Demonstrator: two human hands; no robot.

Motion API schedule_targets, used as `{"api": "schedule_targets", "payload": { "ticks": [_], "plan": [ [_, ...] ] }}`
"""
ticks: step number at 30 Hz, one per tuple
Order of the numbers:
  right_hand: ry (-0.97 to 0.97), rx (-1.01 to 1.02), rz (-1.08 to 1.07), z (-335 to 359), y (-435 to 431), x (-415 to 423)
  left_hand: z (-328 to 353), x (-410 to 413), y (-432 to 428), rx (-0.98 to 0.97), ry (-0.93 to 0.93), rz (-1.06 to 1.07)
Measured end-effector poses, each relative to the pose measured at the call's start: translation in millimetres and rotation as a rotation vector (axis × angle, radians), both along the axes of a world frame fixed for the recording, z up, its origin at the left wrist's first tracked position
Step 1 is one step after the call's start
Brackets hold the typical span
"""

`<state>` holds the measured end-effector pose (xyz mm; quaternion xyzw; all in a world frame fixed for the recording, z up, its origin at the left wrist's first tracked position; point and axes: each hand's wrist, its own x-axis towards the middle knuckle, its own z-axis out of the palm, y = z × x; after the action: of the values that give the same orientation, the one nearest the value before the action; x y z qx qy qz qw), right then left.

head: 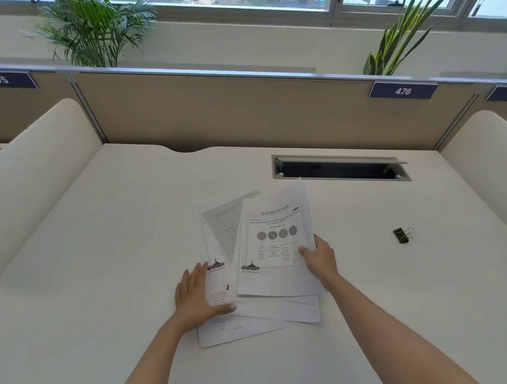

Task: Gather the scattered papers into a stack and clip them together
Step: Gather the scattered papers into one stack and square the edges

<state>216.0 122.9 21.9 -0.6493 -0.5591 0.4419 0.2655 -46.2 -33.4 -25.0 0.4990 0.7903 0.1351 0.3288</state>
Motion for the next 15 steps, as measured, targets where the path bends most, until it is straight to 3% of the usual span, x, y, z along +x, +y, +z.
{"api": "schedule_targets", "payload": {
  "ticks": [4,10,15],
  "plan": [
    [-0.15,0.06,0.152,-11.8,7.6,0.3,2.0,-15.0,-8.3,-0.046,0.072,-0.064],
    [-0.643,0.007,0.54,-33.2,19.5,-0.8,5.6,-18.1,-11.9,0.026,0.079,-0.019],
    [-0.686,0.028,0.646,-45.3,13.8,-1.8,5.0,-15.6,-8.7,0.091,-0.016,0.07]
  ]
}}
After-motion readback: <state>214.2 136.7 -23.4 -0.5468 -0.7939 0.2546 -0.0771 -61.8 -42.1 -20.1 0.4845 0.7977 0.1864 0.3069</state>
